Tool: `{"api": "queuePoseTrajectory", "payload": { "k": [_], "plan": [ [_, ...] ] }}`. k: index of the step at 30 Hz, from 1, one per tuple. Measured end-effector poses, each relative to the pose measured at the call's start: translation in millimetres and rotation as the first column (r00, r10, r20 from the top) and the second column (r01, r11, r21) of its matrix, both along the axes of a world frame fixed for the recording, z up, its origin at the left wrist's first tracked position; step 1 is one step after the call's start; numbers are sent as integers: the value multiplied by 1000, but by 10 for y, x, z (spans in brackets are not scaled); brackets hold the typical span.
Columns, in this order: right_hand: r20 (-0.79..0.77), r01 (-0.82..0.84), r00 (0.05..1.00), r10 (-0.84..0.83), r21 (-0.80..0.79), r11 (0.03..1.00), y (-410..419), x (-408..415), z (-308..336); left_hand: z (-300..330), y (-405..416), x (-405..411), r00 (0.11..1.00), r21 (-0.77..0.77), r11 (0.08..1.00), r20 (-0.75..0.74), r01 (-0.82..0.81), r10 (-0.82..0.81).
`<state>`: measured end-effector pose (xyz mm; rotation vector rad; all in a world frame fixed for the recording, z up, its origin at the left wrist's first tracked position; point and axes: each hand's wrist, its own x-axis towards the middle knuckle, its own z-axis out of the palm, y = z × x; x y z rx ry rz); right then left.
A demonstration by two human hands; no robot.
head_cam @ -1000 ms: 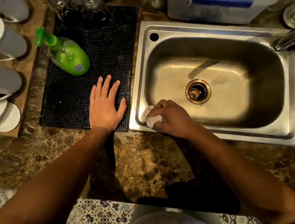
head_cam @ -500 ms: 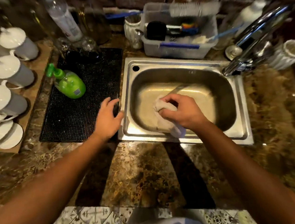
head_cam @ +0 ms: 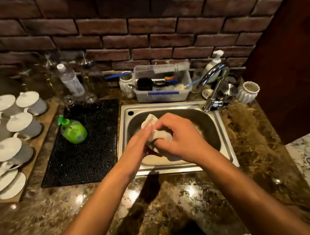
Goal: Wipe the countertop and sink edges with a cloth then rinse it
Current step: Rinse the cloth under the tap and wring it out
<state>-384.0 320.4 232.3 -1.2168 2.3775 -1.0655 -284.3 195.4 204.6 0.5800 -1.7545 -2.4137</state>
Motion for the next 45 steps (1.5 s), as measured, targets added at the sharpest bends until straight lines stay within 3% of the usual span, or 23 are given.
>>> {"api": "queuePoseTrajectory", "payload": {
  "k": [3, 6, 9, 12, 15, 18, 21, 25, 30, 33, 36, 38, 45],
  "plan": [
    [-86, -58, 994, 64, 63, 996, 139, 60, 80, 56, 96, 48, 999, -66, 998, -34, 15, -17],
    [-34, -91, 995, 90, -16, 996, 345, 136, 149, 92, 175, 100, 998, -33, 999, -50, -34, 32],
    [118, 82, 991, -62, -173, 981, 569, 200, 148, 94, 223, 108, 997, 11, 999, -68, -34, 35],
    [270, 227, 942, -202, -64, 972, 783, 215, 56, 116, 312, 95, 996, 41, 999, -84, -15, 18],
    [500, 154, 859, -114, -38, 987, 1001, 256, -64, 130, 484, 95, 994, -57, 998, -106, 26, -32],
    [639, 163, 767, -53, -115, 980, 1224, 342, -138, 150, 664, 112, 989, -266, 962, -112, 59, -92],
    [673, 251, 735, -82, -158, 955, 1468, 348, -191, 160, 861, 106, 989, -387, 921, -117, 36, -88],
    [626, 363, 767, -141, -242, 900, 1879, 231, -265, 69, 1177, 24, 996, -489, 871, -88, -50, 8],
    [679, 394, 729, -85, -315, 864, 2361, 127, -333, -130, 1797, -100, 993, -316, 942, 8, -111, 120],
    [765, 437, 642, -54, -307, 846, 2517, 64, -440, -240, 2099, -129, 986, 29, 992, 113, -127, 123],
    [815, 425, 578, -44, -255, 869, 2565, 4, -573, -400, 2246, -103, 986, 297, 947, 150, -118, 76],
    [830, 418, 555, -55, -222, 881, 2544, -22, -647, -466, 2259, -104, 980, 320, 934, 161, -161, 114],
    [872, 403, 475, -115, -99, 910, 2384, -147, -878, -642, 1954, -261, 963, 152, 961, 178, -232, 204]
  ]
}}
